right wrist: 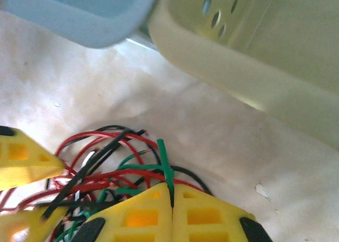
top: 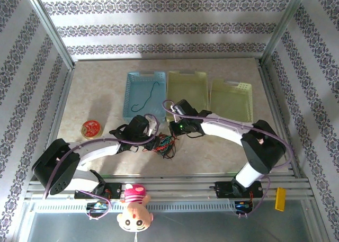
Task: Untangle the cables
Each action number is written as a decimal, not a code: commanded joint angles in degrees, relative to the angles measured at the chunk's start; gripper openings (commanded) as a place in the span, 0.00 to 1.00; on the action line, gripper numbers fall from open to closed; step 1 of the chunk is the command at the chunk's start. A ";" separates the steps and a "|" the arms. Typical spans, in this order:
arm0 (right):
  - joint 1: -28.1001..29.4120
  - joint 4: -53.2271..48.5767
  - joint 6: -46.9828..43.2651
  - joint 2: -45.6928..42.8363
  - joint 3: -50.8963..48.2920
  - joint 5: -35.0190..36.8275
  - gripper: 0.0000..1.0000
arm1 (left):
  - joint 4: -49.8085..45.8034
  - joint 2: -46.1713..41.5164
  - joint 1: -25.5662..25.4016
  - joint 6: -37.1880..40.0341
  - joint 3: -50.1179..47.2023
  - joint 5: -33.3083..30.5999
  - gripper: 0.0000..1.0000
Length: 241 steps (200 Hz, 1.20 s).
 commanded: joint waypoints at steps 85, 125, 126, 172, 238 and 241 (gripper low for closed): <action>-2.51 3.67 -0.43 -16.91 -1.83 5.63 0.00 | 4.03 6.97 -1.01 -2.87 -0.87 -5.66 0.00; -7.43 7.17 3.78 -25.16 -2.79 6.93 0.00 | 4.12 9.25 -1.01 -2.96 -1.33 -5.72 0.00; -7.52 7.32 3.92 -25.41 -2.83 7.01 0.00 | 4.12 9.32 -0.96 -2.96 -1.33 -5.72 0.00; -12.44 11.90 8.69 -34.19 -4.22 10.35 0.00 | 3.94 10.70 -1.53 -3.31 -1.24 -6.21 0.00; -13.41 10.08 7.95 -42.53 -5.80 28.18 0.00 | 4.04 11.51 -2.22 -3.33 -1.76 -7.46 0.00; -13.41 10.06 7.85 -42.67 -5.91 28.65 0.00 | 4.03 11.36 -2.24 -3.31 -1.84 -7.56 0.00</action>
